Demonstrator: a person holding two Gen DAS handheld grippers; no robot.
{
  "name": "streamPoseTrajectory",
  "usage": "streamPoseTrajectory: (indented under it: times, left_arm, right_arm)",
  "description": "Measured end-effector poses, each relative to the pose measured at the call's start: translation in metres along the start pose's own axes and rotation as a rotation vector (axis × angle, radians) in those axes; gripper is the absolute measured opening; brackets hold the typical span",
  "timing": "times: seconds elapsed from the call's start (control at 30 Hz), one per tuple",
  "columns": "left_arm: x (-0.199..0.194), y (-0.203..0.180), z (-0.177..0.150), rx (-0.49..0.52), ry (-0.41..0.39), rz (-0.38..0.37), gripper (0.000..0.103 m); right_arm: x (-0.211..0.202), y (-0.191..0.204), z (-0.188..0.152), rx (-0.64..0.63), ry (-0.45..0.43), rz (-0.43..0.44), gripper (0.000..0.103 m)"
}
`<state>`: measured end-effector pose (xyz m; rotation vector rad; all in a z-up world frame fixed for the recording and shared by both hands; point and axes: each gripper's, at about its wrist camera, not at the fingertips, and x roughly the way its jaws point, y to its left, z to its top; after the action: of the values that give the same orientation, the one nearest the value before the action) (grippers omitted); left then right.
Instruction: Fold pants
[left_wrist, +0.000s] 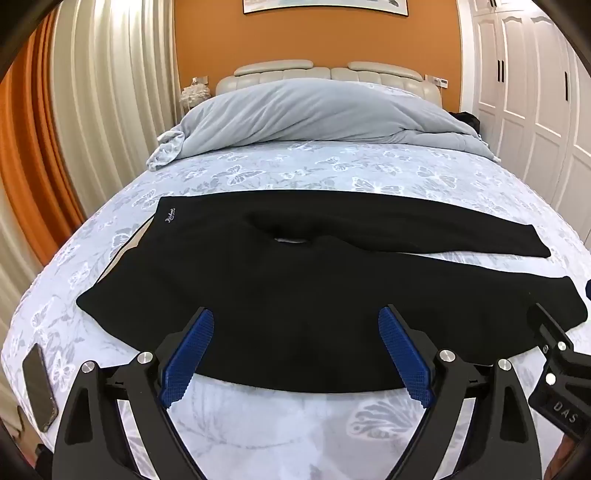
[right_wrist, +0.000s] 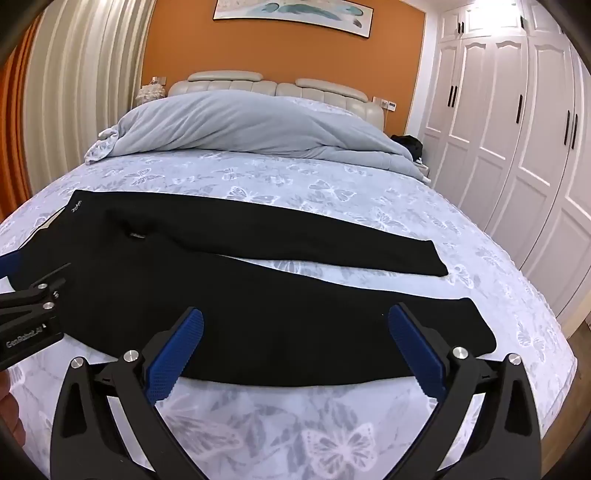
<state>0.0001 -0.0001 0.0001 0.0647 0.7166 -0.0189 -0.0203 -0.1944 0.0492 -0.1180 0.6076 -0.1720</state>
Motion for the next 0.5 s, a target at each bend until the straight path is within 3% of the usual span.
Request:
streamPoseTrajectory:
  times: [0.5]
  left_arm:
    - [-0.007,-0.003,-0.007,0.015,-0.04,0.008,0.089]
  right_arm:
    - [-0.003,-0.013,-0.009,0.105,0.005,0.038,0.098]
